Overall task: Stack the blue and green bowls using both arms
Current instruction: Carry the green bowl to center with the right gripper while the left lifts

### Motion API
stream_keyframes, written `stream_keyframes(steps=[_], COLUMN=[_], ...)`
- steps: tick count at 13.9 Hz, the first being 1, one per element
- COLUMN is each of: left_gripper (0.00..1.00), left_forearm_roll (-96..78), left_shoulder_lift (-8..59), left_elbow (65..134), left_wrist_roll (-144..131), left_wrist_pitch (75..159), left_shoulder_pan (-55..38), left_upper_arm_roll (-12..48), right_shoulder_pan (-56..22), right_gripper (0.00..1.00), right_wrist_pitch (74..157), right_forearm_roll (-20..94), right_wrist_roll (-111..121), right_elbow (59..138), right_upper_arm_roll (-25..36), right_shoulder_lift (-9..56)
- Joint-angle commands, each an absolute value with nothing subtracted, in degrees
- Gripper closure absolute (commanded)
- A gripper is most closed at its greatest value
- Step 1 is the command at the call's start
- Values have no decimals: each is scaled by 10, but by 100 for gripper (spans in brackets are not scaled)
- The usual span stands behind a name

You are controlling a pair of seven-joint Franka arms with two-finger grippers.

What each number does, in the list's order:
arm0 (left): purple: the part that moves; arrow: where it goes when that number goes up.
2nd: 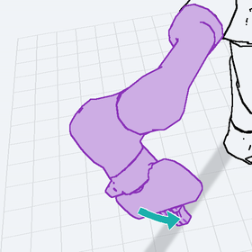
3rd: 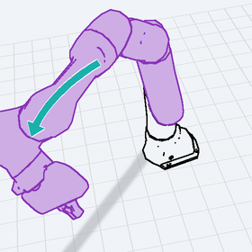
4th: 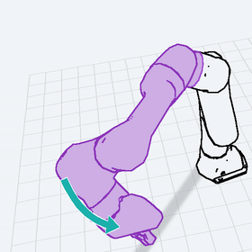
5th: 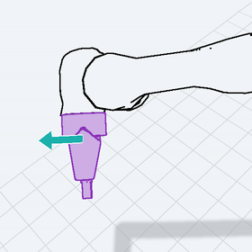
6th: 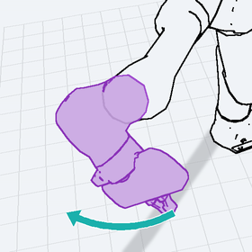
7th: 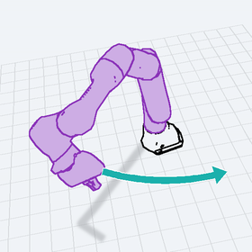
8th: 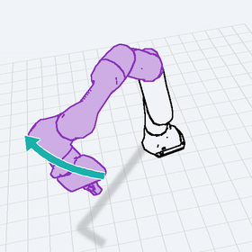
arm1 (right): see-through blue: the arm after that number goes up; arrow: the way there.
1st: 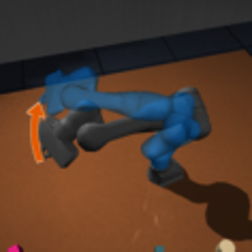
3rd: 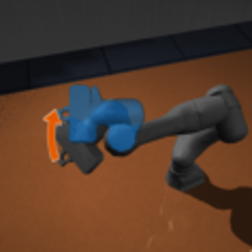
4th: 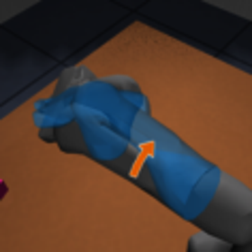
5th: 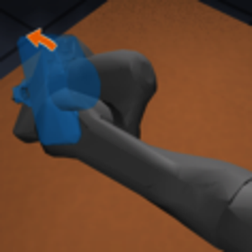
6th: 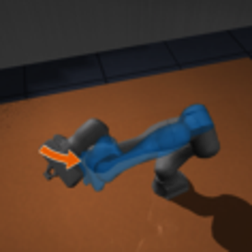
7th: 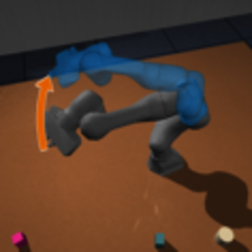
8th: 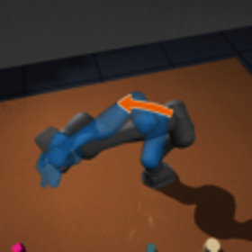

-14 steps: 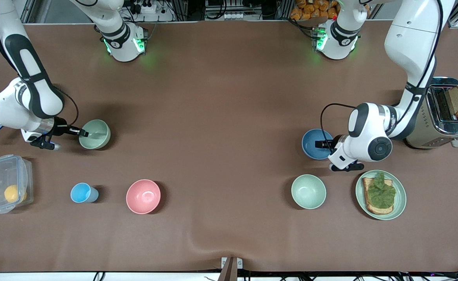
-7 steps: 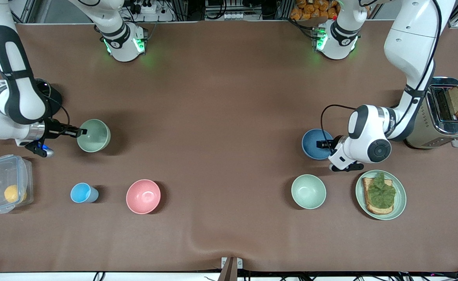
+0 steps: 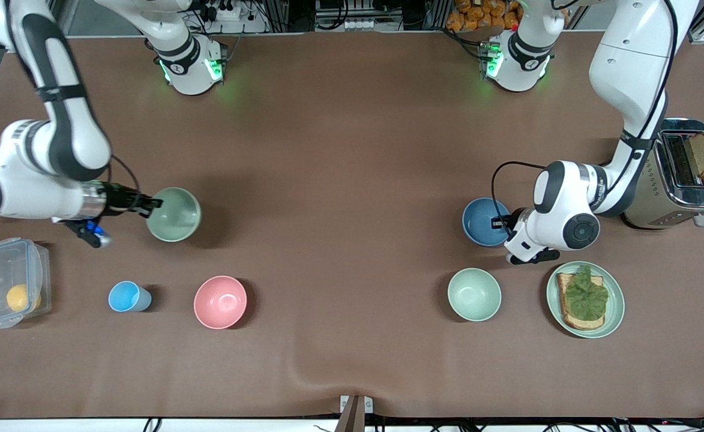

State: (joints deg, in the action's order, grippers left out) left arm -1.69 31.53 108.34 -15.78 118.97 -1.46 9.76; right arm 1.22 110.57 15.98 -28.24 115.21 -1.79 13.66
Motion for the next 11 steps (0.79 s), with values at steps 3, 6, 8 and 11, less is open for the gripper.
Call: stream_keyframes(steps=[3,6,8,11], left_gripper=[100,100,100,100], left_forearm_roll=[3,-4,-17,-48], left_shoulder_lift=[283,259,248,226], left_elbow=[1091,1090,1088,1083], left_wrist_roll=[-183,-215,-250,-306], left_wrist_pitch=[1180,1161,1157,1154], left_shoulder_pan=[-15,-12,-11,-8], left_upper_arm_roll=[101,135,166,213], right_shoulder_pan=[-106,-170,-212,-302], right_gripper=[100,100,100,100], right_wrist_pitch=[1170,1203,1235,1312], right_forearm_roll=[194,195,207,208], right_wrist_roll=[-465,-561,-631,-735], right_elbow=[1158,1149,1135,1139], right_upper_arm_roll=[-16,-17,-17,-15], right_shoulder_lift=[107,109,117,141])
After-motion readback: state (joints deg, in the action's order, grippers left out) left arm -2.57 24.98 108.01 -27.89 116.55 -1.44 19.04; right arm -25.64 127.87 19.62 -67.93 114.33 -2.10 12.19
